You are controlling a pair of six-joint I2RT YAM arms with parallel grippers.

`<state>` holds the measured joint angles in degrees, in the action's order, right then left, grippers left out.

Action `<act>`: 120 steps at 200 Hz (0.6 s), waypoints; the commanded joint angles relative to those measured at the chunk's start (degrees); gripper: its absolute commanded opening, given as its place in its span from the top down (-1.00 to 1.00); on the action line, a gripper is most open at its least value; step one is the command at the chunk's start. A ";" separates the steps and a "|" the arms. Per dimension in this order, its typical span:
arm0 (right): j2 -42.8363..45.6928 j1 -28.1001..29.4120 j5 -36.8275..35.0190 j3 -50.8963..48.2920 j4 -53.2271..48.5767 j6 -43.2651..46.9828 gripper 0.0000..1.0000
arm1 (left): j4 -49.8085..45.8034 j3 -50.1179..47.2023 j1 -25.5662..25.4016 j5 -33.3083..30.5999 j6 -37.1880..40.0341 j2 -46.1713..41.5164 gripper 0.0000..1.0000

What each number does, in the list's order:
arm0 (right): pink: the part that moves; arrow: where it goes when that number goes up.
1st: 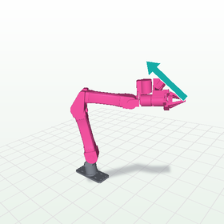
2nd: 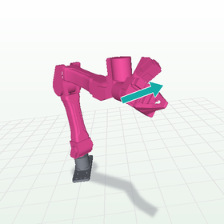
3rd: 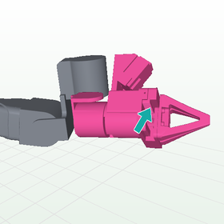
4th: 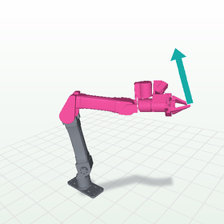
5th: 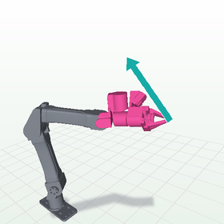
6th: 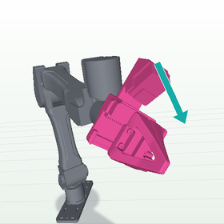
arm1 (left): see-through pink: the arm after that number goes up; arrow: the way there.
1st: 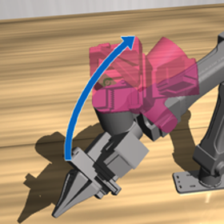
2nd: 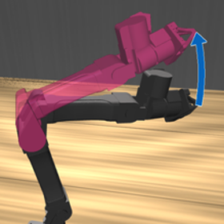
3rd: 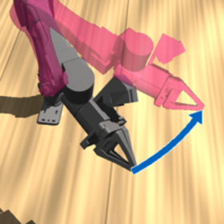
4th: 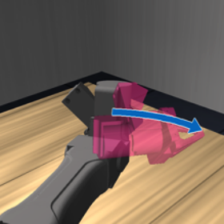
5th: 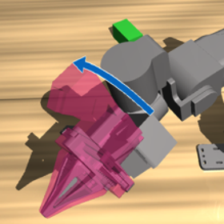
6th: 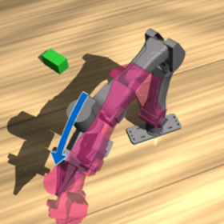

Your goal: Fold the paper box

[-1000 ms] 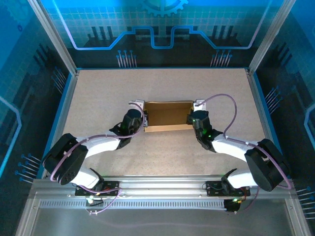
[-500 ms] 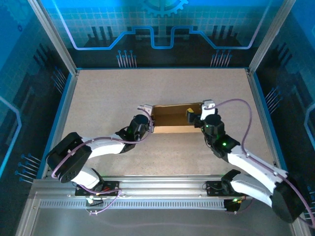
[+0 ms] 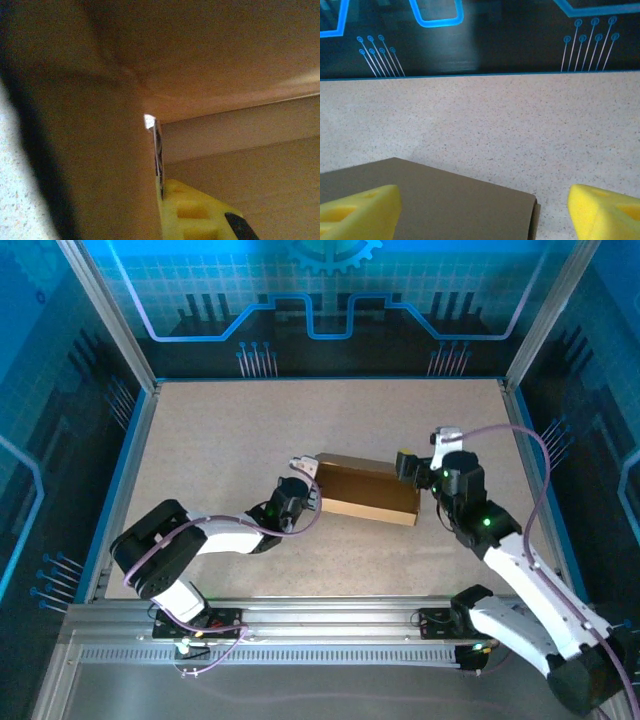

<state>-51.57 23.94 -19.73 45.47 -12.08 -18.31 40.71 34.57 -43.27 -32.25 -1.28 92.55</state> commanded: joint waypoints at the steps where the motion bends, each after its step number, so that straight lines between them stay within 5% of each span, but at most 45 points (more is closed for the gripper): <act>1: -9.71 -1.97 6.31 8.93 -13.98 -6.51 -0.74 | 7.07 -3.52 -0.57 -1.65 8.32 3.74 1.00; 27: -16.35 -2.06 7.50 9.82 -14.08 -9.32 -0.73 | 16.05 -3.37 -0.50 -2.17 17.14 8.57 1.00; 65: -19.75 -5.18 9.63 5.37 -10.85 -14.39 -0.71 | 11.72 -1.70 -0.46 0.66 15.05 8.72 0.87; 78: -21.04 -6.04 11.11 3.58 -9.64 -14.89 -0.71 | 10.14 -2.02 -0.42 1.42 14.15 8.12 0.66; 98: -23.64 -6.63 11.71 3.17 -9.14 -14.99 -0.70 | 6.40 -3.13 -0.47 3.60 12.53 5.76 -0.03; 120: -25.83 -7.04 12.18 3.16 -7.85 -15.27 -0.69 | -0.92 -4.09 -0.52 7.58 9.45 1.13 -0.53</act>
<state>-75.16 17.76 -9.67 49.12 -21.76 -31.59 49.15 32.25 -43.35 -30.20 11.57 99.50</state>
